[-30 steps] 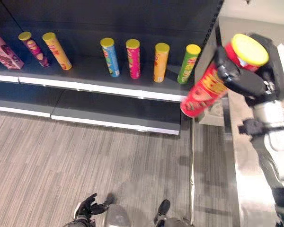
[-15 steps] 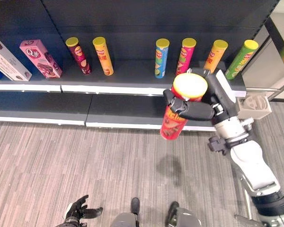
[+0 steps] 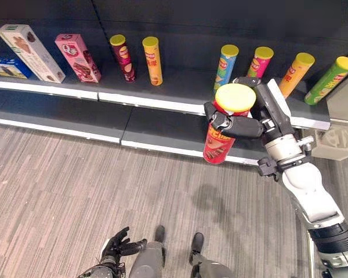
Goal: Put the goods on the table back onto the shelves and tidy them up.
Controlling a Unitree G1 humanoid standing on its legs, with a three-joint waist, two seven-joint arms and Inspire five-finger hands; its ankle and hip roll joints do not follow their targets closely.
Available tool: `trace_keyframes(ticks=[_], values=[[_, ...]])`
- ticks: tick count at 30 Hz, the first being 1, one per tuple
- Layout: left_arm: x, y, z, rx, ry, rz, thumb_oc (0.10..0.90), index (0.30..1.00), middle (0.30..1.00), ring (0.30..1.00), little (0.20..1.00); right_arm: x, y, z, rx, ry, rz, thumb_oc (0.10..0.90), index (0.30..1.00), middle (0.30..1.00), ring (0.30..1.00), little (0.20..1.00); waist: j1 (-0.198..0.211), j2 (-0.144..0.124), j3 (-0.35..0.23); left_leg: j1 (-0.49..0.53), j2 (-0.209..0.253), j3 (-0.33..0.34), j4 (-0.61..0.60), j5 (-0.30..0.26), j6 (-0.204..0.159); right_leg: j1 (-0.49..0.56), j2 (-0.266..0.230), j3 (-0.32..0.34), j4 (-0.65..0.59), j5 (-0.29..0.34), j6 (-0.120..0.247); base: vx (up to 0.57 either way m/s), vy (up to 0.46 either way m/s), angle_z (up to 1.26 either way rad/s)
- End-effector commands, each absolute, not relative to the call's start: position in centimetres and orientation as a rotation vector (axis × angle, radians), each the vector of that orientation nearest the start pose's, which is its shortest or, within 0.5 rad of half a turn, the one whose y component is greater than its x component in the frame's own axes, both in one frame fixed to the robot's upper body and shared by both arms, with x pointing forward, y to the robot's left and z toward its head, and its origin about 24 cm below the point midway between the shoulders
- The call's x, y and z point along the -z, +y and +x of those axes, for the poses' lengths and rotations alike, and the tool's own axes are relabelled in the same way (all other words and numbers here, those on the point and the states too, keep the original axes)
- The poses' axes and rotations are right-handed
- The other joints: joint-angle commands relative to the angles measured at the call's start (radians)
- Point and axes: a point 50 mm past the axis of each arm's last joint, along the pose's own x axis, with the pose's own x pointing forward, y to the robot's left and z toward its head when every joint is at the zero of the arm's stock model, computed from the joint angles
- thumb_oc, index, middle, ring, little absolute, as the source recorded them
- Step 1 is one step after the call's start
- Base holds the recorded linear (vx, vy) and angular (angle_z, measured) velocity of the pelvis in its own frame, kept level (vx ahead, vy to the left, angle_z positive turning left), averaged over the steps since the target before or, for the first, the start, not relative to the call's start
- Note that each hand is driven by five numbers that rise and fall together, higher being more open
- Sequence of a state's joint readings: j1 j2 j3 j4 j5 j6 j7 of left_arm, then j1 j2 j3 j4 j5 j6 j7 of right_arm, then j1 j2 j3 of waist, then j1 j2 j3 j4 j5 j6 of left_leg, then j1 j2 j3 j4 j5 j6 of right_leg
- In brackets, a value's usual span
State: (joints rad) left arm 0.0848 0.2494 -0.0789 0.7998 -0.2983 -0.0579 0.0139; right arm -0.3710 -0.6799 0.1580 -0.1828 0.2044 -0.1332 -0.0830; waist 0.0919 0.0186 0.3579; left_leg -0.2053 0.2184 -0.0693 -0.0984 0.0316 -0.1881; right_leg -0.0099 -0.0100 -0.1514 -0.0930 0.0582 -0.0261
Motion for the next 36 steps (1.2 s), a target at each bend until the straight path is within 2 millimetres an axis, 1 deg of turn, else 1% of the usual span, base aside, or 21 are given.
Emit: trace_keyframes(ticks=[1,2,3,5,9,10,11,13,16,17,19,20,21,23,24,25,27,30,33,35,36], values=[[12.4,24.4,12.1,-0.142,0.859,0.146,0.8,0.9,0.9,0.9,0.9,-25.8,-18.4,26.1,-0.128,-0.925,-0.451,0.4,0.3,0.3,0.3,0.3,0.005,0.009,-0.134,0.031,-0.05,0.022,0.015,0.055,0.043,0.112,-0.118,-0.048,0.006,-0.169,0.175,0.31,0.339,-0.36],[12.3,24.5,12.2,-0.132,0.86,0.165,0.8,0.9,0.9,0.9,0.9,-25.7,-18.3,26.0,-0.122,-0.923,-0.453,0.4,0.3,0.3,0.3,0.3,0.001,0.016,-0.141,0.043,-0.066,0.026,0.018,0.058,0.046,0.11,-0.141,-0.045,0.009,-0.154,0.184,0.36,0.568,-0.55],[12.1,25.0,12.3,-0.122,0.853,0.208,0.8,0.9,0.9,0.9,0.9,-26.1,-17.4,25.9,-0.136,-0.957,-0.449,0.4,0.3,0.3,0.3,0.3,0.002,0.019,-0.139,0.065,-0.117,0.056,0.045,0.032,0.074,0.095,-0.215,-0.019,0.026,-0.117,0.214,0.3,0.6,-0.56],[11.9,25.7,12.4,-0.13,0.849,0.241,0.8,0.9,0.9,0.9,0.9,-26.6,-16.7,25.9,-0.142,-0.991,-0.447,0.4,0.3,0.3,0.3,0.3,0.007,0.019,-0.135,0.074,-0.145,0.088,0.059,0.008,0.099,0.064,-0.259,-0.003,0.054,-0.093,0.229,0.18,0.478,-0.72],[11.7,26.5,12.2,-0.176,0.846,0.235,0.8,0.9,0.9,0.9,0.9,-27.0,-16.1,26.3,-0.151,-0.999,-0.456,0.4,0.3,0.3,0.3,0.3,0.018,0.02,-0.134,0.099,-0.184,0.133,0.05,-0.019,0.142,0.016,-0.305,-0.002,0.13,-0.065,0.242,0.08,0.245,-0.47],[11.7,26.5,12.2,-0.176,0.845,0.234,0.8,0.9,0.9,0.9,0.9,-27.0,-16.1,26.3,-0.152,-1.0,-0.456,0.4,0.3,0.3,0.3,0.3,0.019,0.019,-0.134,0.1,-0.185,0.134,0.049,-0.019,0.143,0.015,-0.306,0.0,0.133,-0.066,0.243,0.09,0.226,-0.22],[11.8,26.6,12.0,-0.182,0.853,0.235,0.8,0.9,0.9,0.9,0.9,-26.9,-16.0,26.3,-0.158,-0.996,-0.454,0.4,0.3,0.3,0.3,0.3,0.016,0.023,-0.128,0.121,-0.198,0.142,0.043,-0.033,0.158,-0.004,-0.32,-0.009,0.189,-0.056,0.24,0.06,0.148,-0.12],[11.7,26.7,12.1,-0.185,0.85,0.237,0.8,0.9,0.9,0.9,0.9,-26.8,-15.8,26.4,-0.16,-0.992,-0.45,0.4,0.3,0.3,0.3,0.3,0.016,0.024,-0.114,0.145,-0.205,0.149,0.034,-0.041,0.166,-0.022,-0.325,-0.026,0.243,-0.047,0.236,0.06,0.169,-0.01],[11.6,26.6,12.4,-0.183,0.838,0.232,0.8,0.9,0.9,0.9,0.9,-26.6,-16.0,26.5,-0.156,-0.981,-0.456,0.4,0.3,0.3,0.3,0.3,0.007,0.026,-0.097,0.162,-0.207,0.148,0.025,-0.047,0.168,-0.055,-0.299,-0.012,0.273,-0.038,0.227,0.02,0.054,0.02],[11.4,26.2,12.9,-0.171,0.815,0.219,0.8,0.9,0.9,0.9,0.9,-26.7,-16.0,26.5,-0.155,-0.984,-0.458,0.4,0.3,0.3,0.3,0.3,0.0,0.027,-0.084,0.164,-0.213,0.141,0.022,-0.049,0.17,-0.08,-0.268,-0.007,0.227,-0.036,0.221,0.03,-0.029,-0.01],[11.5,25.8,13.1,-0.159,0.81,0.211,0.8,0.9,0.9,0.9,0.9,-27.0,-15.9,26.5,-0.158,-0.999,-0.441,0.4,0.3,0.3,0.3,0.3,-0.009,0.028,-0.074,0.174,-0.216,0.134,0.019,-0.059,0.166,-0.116,-0.254,-0.015,0.137,0.007,0.229,0.06,-0.052,-0.09],[11.5,25.8,13.1,-0.159,0.81,0.211,0.8,0.9,0.9,0.9,0.9,-27.0,-15.9,26.5,-0.158,-0.999,-0.441,0.4,0.3,0.3,0.3,0.3,-0.009,0.028,-0.074,0.174,-0.215,0.134,0.019,-0.059,0.166,-0.116,-0.253,-0.016,0.136,0.007,0.229,0.08,-0.109,-0.01],[11.4,25.5,13.4,-0.164,0.794,0.194,0.8,0.9,0.9,0.9,0.9,-27.1,-15.6,26.6,-0.17,-1.005,-0.43,0.4,0.3,0.3,0.3,0.3,-0.016,0.025,-0.06,0.182,-0.211,0.126,0.019,-0.065,0.16,-0.158,-0.243,-0.009,0.071,0.049,0.245,0.05,-0.081,0.11],[11.2,25.4,13.7,-0.174,0.781,0.182,0.8,0.9,0.9,0.9,0.9,-27.1,-15.3,26.7,-0.175,-1.008,-0.426,0.4,0.3,0.3,0.3,0.3,-0.021,0.025,-0.048,0.191,-0.204,0.124,0.017,-0.066,0.157,-0.188,-0.237,0.004,0.053,0.063,0.251,0.07,-0.118,0.25],[11.1,25.4,13.9,-0.179,0.767,0.167,0.8,0.9,0.9,0.9,0.9,-27.0,-15.3,26.8,-0.18,-0.998,-0.429,0.4,0.3,0.3,0.3,0.3,-0.022,0.018,-0.045,0.194,-0.2,0.117,0.02,-0.066,0.153,-0.182,-0.233,0.006,0.038,0.063,0.254,0.16,-0.245,0.27],[11.1,25.3,13.8,-0.183,0.769,0.161,0.8,0.9,0.9,0.9,0.9,-26.7,-15.2,26.8,-0.192,-0.985,-0.419,0.4,0.3,0.3,0.3,0.3,-0.011,-0.005,-0.049,0.197,-0.206,0.111,0.026,-0.073,0.147,-0.155,-0.24,-0.009,0.02,0.077,0.251,0.13,-0.197,0.03],[11.2,25.2,13.7,-0.186,0.775,0.158,0.8,0.9,0.9,0.9,0.9,-26.8,-15.0,26.8,-0.202,-0.989,-0.428,0.4,0.3,0.3,0.3,0.3,-0.01,-0.008,-0.051,0.206,-0.2,0.103,0.027,-0.076,0.141,-0.144,-0.238,-0.015,0.023,0.08,0.253,0.13,-0.241,-0.16],[11.5,24.9,12.9,-0.197,0.789,0.119,0.8,0.9,0.9,0.9,0.9,-26.9,-14.3,26.8,-0.258,-0.988,-0.452,0.4,0.3,0.3,0.3,0.3,-0.001,-0.011,-0.061,0.211,-0.15,0.082,0.046,-0.086,0.114,-0.116,-0.217,-0.054,0.034,0.059,0.233,0.14,-0.335,0.06],[11.4,24.7,13.0,-0.201,0.782,0.098,0.8,0.9,0.9,0.9,0.9,-27.1,-14.0,27.0,-0.27,-0.993,-0.459,0.4,0.3,0.3,0.3,0.3,0.007,-0.013,-0.058,0.18,-0.108,0.054,0.124,-0.105,0.092,-0.091,-0.197,-0.087,0.049,0.015,0.206,0.1,-0.274,0.49],[11.3,24.5,13.1,-0.194,0.771,0.089,0.8,0.9,0.9,0.9,0.9,-27.4,-14.0,27.2,-0.259,-1.005,-0.477,0.4,0.3,0.3,0.3,0.3,0.015,-0.01,-0.049,0.14,-0.097,0.033,0.22,-0.124,0.075,-0.058,-0.184,-0.112,0.053,-0.019,0.183,0.06,-0.272,0.57],[11.1,24.4,13.6,-0.186,0.759,0.089,0.8,0.9,0.9,0.9,0.9,-28.0,-14.2,27.3,-0.216,-1.029,-0.496,0.4,0.3,0.3,0.3,0.3,0.033,-0.009,-0.022,0.057,-0.108,-0.004,0.369,-0.103,0.054,-0.034,-0.179,-0.117,0.062,-0.048,0.159,0.02,-0.212,0.71]])
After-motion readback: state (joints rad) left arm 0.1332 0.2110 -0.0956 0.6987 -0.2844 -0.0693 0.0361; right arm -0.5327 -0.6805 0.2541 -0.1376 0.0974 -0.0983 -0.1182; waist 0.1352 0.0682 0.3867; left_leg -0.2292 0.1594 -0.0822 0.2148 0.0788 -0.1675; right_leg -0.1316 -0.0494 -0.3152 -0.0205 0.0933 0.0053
